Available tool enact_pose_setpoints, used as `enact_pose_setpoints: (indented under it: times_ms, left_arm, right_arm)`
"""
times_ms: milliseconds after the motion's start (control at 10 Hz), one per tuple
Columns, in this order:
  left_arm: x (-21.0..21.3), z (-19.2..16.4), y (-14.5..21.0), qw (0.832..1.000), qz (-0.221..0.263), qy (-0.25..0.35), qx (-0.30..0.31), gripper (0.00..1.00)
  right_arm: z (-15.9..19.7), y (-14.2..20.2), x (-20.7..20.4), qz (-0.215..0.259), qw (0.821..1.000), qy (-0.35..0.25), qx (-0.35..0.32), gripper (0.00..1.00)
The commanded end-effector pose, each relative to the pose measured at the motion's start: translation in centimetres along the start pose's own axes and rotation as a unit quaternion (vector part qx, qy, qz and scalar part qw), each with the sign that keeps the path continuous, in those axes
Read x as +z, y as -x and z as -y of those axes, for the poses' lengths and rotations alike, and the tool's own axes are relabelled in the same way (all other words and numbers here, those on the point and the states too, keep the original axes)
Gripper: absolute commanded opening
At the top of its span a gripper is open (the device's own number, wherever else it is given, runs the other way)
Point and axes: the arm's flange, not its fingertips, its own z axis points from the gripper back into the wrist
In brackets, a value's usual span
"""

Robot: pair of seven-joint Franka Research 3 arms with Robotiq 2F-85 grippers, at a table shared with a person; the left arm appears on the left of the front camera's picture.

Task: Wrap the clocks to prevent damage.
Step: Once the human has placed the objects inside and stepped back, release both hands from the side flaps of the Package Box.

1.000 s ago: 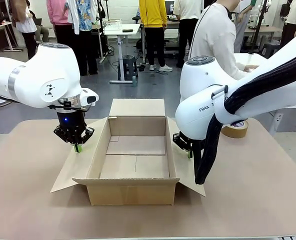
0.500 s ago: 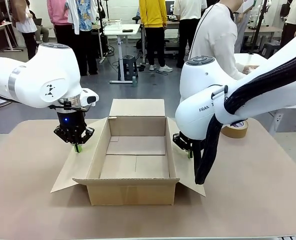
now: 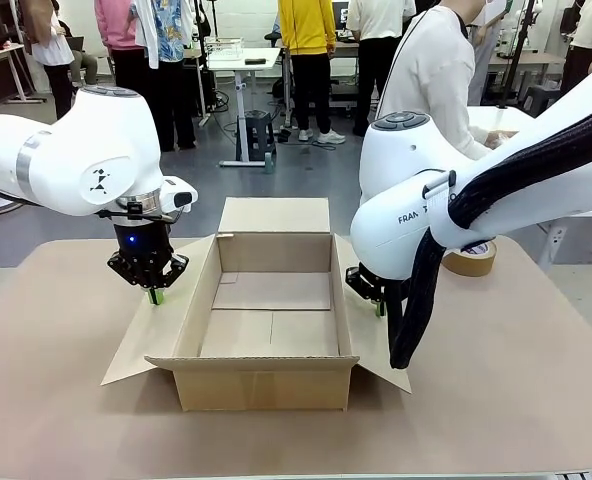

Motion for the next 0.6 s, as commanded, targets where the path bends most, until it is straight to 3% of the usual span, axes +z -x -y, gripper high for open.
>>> enact_pose_setpoints:
  times_ms: [0, 500]
  left_arm:
    - [-0.08, -0.04, -0.01, 1.000, 0.001, -0.004, -0.002, 0.00]
    - [-0.08, -0.04, -0.01, 1.000, 0.001, -0.004, -0.002, 0.00]
  right_arm:
    - [-0.17, 0.15, -0.33, -0.003, 1.000, 0.001, 0.000, 0.01]
    - [-0.17, 0.15, -0.33, -0.003, 1.000, 0.001, 0.000, 0.01]
